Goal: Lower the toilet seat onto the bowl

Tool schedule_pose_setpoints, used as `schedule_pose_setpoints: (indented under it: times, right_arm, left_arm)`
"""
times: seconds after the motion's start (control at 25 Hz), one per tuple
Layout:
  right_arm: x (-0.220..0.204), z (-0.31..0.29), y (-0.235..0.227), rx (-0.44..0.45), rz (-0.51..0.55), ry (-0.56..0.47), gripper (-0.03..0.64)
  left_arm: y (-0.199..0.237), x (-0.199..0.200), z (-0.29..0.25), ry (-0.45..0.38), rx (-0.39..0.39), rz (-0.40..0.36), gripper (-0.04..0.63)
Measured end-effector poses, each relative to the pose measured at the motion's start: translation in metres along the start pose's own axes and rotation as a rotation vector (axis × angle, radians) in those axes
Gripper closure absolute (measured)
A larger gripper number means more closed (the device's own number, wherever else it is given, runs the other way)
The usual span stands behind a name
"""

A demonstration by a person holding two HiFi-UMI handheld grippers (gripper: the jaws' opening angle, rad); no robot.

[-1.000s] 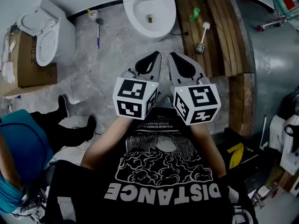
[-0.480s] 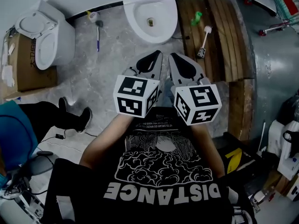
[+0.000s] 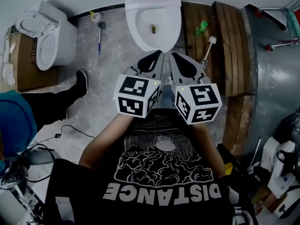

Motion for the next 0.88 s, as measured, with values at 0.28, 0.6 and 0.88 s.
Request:
schedule_pose_setpoints:
  times: [0.28, 0.6, 0.88]
  right_arm:
    - [0.027, -0.019, -0.061, 0.036, 0.005, 0.014, 0.597]
    - [0.05, -0.033, -0.12, 0.071, 0.02, 0.044, 0.597]
    - [0.072, -0.046, -0.15, 0.13, 0.032, 0.023, 0.598]
  left_arm:
    - [-0.008, 0.033, -0.058, 0.01, 0.035, -0.001, 0.584]
    - [-0.019, 0.061, -0.112, 0.014, 0.077, 0.003, 0.584]
    - [-0.023, 0.082, -0.139, -0.002, 0.097, -0.028, 0.584]
Point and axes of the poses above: the fingertips, and each gripper's own axes: z backward along the fingers, y to its left, x out of its top, the point moved 4 cm from there along z, backward along the fingers, and after that the axes turned 12 degrees about x, right-handed, at the moved point
